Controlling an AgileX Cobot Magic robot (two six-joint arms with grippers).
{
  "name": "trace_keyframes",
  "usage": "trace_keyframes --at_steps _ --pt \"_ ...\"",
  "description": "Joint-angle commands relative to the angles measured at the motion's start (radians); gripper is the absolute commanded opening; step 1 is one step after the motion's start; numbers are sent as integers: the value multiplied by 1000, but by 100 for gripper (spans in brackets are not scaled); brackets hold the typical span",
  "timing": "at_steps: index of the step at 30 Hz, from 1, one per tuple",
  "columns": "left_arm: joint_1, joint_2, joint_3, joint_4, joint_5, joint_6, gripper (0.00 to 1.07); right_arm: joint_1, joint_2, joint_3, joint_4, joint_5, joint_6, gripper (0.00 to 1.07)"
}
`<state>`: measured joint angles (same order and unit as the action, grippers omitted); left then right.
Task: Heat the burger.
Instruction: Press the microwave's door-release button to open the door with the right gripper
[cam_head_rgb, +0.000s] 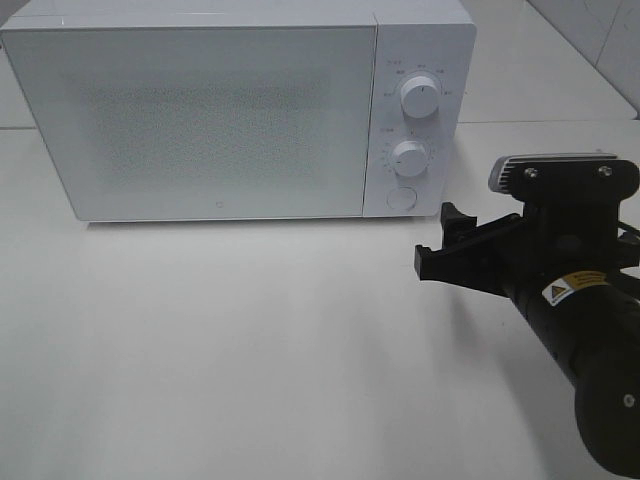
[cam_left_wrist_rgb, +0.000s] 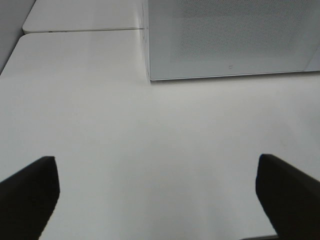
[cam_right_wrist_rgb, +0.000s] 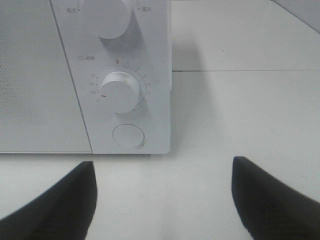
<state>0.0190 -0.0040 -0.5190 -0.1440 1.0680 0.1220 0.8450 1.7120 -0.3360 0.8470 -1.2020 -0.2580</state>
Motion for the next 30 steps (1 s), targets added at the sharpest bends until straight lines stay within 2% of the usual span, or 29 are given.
trace_keyframes --at_steps 1,7,10,11,12,13,14,15,16,17,18,19,20,21,23,25,26,27,30 --pt "2 -8 3 -5 4 2 100 13 12 -19 8 -6 -9 73" --pt "2 -8 3 -5 4 2 100 22 14 -33 7 19 31 67" --pt "2 -8 3 -5 4 2 100 22 14 -33 9 25 104 62" --pt "2 -8 3 -5 4 2 100 22 14 -33 9 26 176 56" --pt "2 -8 3 -5 4 2 100 22 14 -33 9 26 176 56" --pt "2 -8 3 -5 4 2 100 22 14 -33 9 26 278 53" --pt "2 -8 3 -5 4 2 100 22 14 -33 9 29 346 45" --pt "2 -8 3 -5 4 2 100 22 14 -33 9 29 346 45" --pt "2 -8 3 -5 4 2 100 22 14 -33 8 37 483 37" --pt "2 -8 3 -5 4 2 100 22 14 -33 8 37 483 37" --pt "2 -8 3 -5 4 2 100 22 14 -33 5 45 645 28" --pt "2 -8 3 -5 4 2 100 22 14 -33 5 53 729 23" --pt "2 -8 3 -5 4 2 100 22 14 -33 5 53 729 23" --pt "2 -8 3 -5 4 2 100 22 14 -33 5 68 877 16" --pt "2 -8 3 -5 4 2 100 22 14 -33 5 72 940 13" --pt "2 -8 3 -5 4 2 100 22 14 -33 -5 84 1157 7" --pt "2 -8 3 -5 4 2 100 22 14 -33 -5 84 1157 7" --pt "2 -8 3 -5 4 2 100 22 14 -33 -12 98 1273 3" --pt "2 -8 3 -5 4 2 100 22 14 -33 -16 129 1419 0"
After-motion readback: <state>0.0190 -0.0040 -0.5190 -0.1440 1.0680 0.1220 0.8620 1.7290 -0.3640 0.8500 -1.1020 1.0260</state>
